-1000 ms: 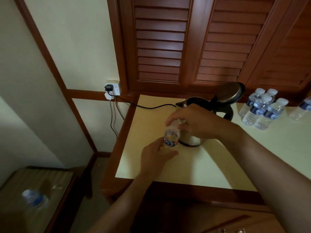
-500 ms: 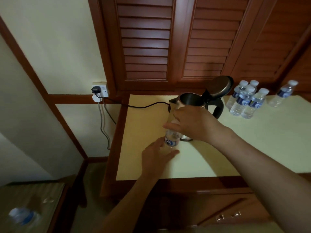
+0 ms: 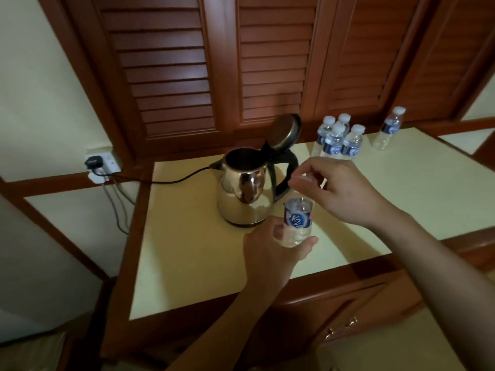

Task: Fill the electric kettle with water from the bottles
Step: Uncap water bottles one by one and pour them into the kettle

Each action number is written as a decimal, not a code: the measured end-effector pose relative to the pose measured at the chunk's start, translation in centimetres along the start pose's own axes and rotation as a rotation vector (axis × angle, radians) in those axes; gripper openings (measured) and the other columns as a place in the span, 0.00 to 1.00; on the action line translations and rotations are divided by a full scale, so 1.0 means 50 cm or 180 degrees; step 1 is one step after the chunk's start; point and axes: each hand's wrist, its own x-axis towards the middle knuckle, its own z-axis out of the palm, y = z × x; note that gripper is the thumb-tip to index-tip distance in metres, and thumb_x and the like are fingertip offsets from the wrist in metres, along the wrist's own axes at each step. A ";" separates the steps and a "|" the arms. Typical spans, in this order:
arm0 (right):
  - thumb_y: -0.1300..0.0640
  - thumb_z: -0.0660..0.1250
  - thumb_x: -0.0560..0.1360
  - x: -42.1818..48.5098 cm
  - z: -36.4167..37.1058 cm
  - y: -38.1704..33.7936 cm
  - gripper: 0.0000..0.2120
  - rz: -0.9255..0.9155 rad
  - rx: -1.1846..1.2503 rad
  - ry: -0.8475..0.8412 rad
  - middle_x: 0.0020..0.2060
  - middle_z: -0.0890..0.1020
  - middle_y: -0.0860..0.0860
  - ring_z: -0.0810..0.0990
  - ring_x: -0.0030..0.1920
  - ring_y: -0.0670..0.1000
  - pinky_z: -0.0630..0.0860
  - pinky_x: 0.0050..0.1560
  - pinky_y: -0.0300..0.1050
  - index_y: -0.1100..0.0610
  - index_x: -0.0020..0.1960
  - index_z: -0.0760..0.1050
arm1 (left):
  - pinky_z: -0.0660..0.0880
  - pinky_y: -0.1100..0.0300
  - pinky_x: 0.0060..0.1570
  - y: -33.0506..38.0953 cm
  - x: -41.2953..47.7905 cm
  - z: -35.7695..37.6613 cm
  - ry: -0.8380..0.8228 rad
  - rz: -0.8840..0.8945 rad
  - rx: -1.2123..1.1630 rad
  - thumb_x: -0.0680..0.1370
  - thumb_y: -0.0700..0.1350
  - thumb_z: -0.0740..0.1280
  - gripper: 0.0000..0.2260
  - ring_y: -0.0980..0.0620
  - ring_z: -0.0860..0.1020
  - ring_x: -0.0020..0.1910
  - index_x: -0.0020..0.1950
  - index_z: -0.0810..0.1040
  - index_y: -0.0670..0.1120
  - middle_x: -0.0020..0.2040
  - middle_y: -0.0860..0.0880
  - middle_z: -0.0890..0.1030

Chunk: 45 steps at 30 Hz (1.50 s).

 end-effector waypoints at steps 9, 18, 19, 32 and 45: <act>0.38 0.76 0.63 -0.107 -0.101 0.309 0.26 0.1055 0.0657 0.0143 0.46 0.81 0.41 0.81 0.41 0.39 0.75 0.40 0.31 0.45 0.56 0.73 | 0.78 0.55 0.42 0.130 0.113 0.311 0.0343 0.0181 0.0375 0.60 0.71 0.69 0.25 0.59 0.77 0.37 0.47 0.78 0.55 0.39 0.57 0.81; 0.47 0.79 0.66 -0.143 -0.210 0.622 0.22 0.1327 0.0693 0.0689 0.47 0.81 0.41 0.79 0.42 0.38 0.75 0.37 0.32 0.50 0.56 0.76 | 0.74 0.59 0.58 0.205 0.160 0.595 0.0009 0.0670 0.0974 0.62 0.78 0.66 0.43 0.57 0.80 0.55 0.69 0.74 0.53 0.58 0.58 0.83; 0.48 0.79 0.65 -0.144 -0.214 0.650 0.23 0.1387 0.0684 0.0773 0.48 0.81 0.42 0.80 0.42 0.38 0.76 0.37 0.33 0.51 0.57 0.76 | 0.73 0.58 0.61 0.203 0.165 0.605 -0.0108 0.0663 0.1102 0.64 0.78 0.65 0.45 0.56 0.79 0.59 0.72 0.72 0.52 0.61 0.56 0.82; 0.44 0.74 0.71 -0.078 -0.122 0.824 0.20 0.1468 0.0593 0.1241 0.54 0.81 0.47 0.76 0.51 0.51 0.74 0.51 0.47 0.51 0.58 0.76 | 0.40 0.48 0.80 0.110 0.209 0.590 -0.0967 -0.0100 0.2905 0.75 0.77 0.43 0.45 0.46 0.38 0.82 0.83 0.47 0.49 0.84 0.48 0.44; 0.40 0.70 0.73 0.067 -0.105 0.910 0.21 0.1673 0.0181 0.1223 0.54 0.82 0.51 0.77 0.54 0.56 0.74 0.56 0.52 0.55 0.56 0.76 | 0.40 0.49 0.80 0.110 0.219 0.594 -0.0871 -0.0171 0.2923 0.74 0.78 0.44 0.45 0.48 0.38 0.82 0.83 0.48 0.51 0.84 0.51 0.45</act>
